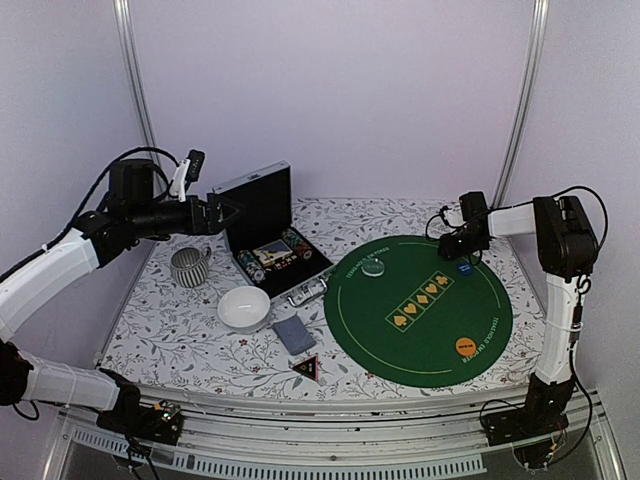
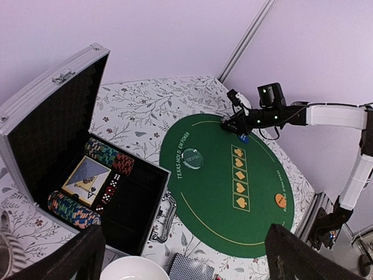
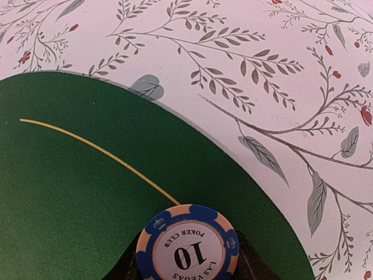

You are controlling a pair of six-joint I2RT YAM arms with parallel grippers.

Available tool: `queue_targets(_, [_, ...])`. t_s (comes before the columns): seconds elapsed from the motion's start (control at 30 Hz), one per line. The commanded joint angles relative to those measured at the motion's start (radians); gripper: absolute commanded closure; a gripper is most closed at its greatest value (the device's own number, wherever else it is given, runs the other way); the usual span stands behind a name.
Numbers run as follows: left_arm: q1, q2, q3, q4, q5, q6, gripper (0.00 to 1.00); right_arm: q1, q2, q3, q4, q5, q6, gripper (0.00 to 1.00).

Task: Distribute texas hold em gaming equipment
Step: Place the poker chips pile in the small blind area.

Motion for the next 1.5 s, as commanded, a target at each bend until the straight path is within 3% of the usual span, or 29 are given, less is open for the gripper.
queue_targets(0.0, [0.024, -0.020, 0.030, -0.024, -0.009, 0.029, 0.02, -0.002, 0.036, 0.018, -0.042, 0.020, -0.006, 0.71])
queue_targets(0.87, [0.055, -0.004, 0.094, -0.054, -0.010, 0.056, 0.02, -0.005, 0.036, 0.019, -0.052, 0.039, -0.010, 0.65])
queue_targets(1.47, [0.068, -0.031, 0.144, -0.092, -0.033, 0.072, 0.02, -0.013, 0.027, 0.005, -0.069, 0.014, 0.008, 0.55])
